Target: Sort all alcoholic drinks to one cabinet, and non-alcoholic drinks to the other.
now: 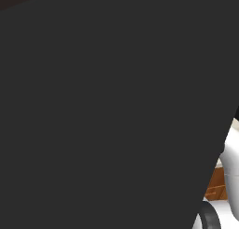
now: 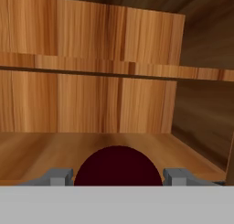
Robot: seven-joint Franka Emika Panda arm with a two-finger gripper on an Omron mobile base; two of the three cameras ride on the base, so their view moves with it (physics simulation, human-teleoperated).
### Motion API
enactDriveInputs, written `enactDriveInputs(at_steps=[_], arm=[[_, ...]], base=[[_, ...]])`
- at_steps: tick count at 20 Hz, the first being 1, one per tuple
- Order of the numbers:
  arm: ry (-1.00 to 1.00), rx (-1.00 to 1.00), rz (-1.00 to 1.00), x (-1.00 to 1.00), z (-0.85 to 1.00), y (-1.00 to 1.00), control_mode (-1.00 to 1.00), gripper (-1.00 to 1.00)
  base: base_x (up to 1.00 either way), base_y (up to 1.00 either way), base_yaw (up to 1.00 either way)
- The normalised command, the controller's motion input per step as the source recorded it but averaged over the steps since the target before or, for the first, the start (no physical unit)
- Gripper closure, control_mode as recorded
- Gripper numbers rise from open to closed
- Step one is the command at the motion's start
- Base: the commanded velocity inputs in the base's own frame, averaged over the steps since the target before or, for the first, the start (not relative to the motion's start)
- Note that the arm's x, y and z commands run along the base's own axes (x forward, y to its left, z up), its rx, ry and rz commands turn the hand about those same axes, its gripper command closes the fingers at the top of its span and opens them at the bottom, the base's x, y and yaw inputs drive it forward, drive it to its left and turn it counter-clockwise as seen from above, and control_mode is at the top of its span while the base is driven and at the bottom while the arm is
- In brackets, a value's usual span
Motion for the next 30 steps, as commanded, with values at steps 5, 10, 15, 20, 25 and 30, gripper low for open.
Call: enactDriveInputs(at_steps=[5, 10, 15, 20, 25, 30], arm=[[0.0, 0.0, 0.0, 0.13, 0.0, 0.0, -1.0, 1.0], [-0.03, 0.0, 0.0, 0.18, 0.01, 0.0, -1.0, 1.0], [-0.05, 0.0, 0.0, 0.24, 0.0, 0.0, -1.0, 1.0], [-0.04, 0.0, 0.0, 0.24, 0.0, 0.0, -1.0, 1.0], [0.0, 0.0, -0.01, 0.23, 0.0, 0.0, -1.0, 1.0], [0.0, 0.0, -0.01, 0.23, 0.0, 0.0, -1.0, 1.0]], base=[[0.0, 0.0, 0.0], [0.0, 0.0, 0.0], [0.0, 0.0, 0.0], [0.0, 0.0, 0.0], [0.0, 0.0, 0.0], [0.0, 0.0, 0.0]])
